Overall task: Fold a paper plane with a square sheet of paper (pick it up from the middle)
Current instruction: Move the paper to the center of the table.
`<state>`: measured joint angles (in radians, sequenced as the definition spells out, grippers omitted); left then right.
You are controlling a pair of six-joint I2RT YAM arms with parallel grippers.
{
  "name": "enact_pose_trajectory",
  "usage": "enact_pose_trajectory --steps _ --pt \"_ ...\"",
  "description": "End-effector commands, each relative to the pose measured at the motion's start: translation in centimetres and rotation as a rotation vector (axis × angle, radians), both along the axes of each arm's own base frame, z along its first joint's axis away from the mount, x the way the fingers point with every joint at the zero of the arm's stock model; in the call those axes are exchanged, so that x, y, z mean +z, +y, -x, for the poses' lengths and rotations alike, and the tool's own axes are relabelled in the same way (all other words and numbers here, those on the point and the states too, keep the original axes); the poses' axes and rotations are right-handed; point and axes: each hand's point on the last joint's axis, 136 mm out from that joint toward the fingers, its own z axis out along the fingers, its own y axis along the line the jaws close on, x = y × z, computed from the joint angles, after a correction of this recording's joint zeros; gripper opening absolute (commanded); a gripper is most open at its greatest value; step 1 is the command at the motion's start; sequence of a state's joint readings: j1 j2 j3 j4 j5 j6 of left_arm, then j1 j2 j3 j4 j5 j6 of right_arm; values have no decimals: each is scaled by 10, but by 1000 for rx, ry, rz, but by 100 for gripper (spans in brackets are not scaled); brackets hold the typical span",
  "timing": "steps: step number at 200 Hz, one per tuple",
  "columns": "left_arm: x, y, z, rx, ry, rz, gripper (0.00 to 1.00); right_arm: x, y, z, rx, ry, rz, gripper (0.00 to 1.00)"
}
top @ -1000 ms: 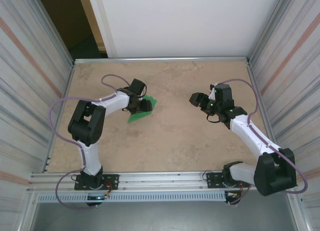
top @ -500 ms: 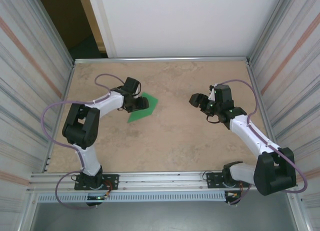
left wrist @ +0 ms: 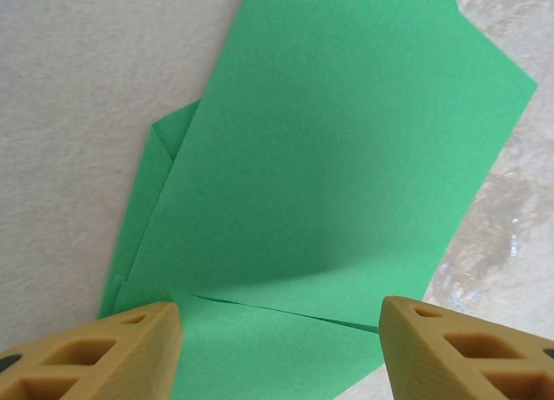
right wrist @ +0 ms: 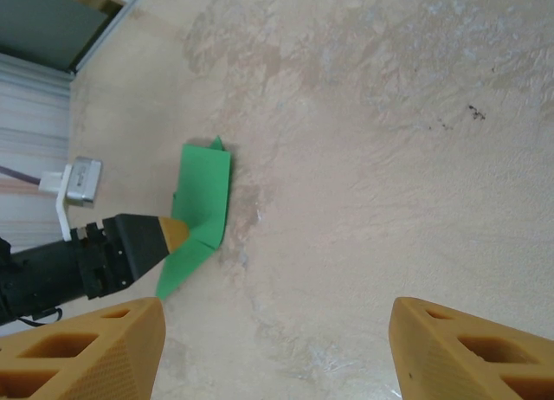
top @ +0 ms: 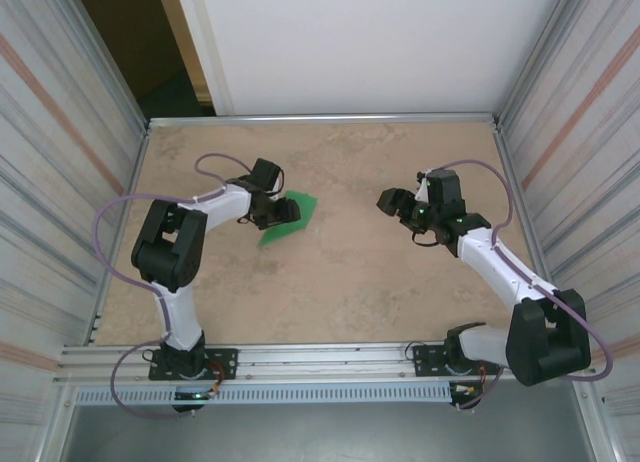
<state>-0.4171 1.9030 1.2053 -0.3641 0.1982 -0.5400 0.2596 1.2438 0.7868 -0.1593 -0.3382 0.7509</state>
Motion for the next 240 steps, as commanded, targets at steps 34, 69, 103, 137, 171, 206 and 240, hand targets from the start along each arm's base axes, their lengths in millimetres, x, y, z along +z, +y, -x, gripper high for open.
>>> enact_pose_trajectory --steps 34,69,103,137,171,206,240 --pt "-18 -56 61 -52 160 119 62 -29 18 13 16 122 -5 66" --pt "-20 -100 84 -40 227 200 57 -56 48 28 31 232 -9 63" --pt "-18 -104 83 29 236 251 52 -85 64 41 -23 327 -24 57" --pt "-26 -97 88 46 261 227 46 -109 69 48 -58 413 -54 50" --pt "-30 -95 90 49 276 224 45 -114 79 48 -45 436 -56 50" --pt "-30 -94 90 48 278 222 45 -123 87 46 -61 458 -97 46" --pt "-30 -93 90 48 279 220 45 -123 94 44 -47 449 -131 36"
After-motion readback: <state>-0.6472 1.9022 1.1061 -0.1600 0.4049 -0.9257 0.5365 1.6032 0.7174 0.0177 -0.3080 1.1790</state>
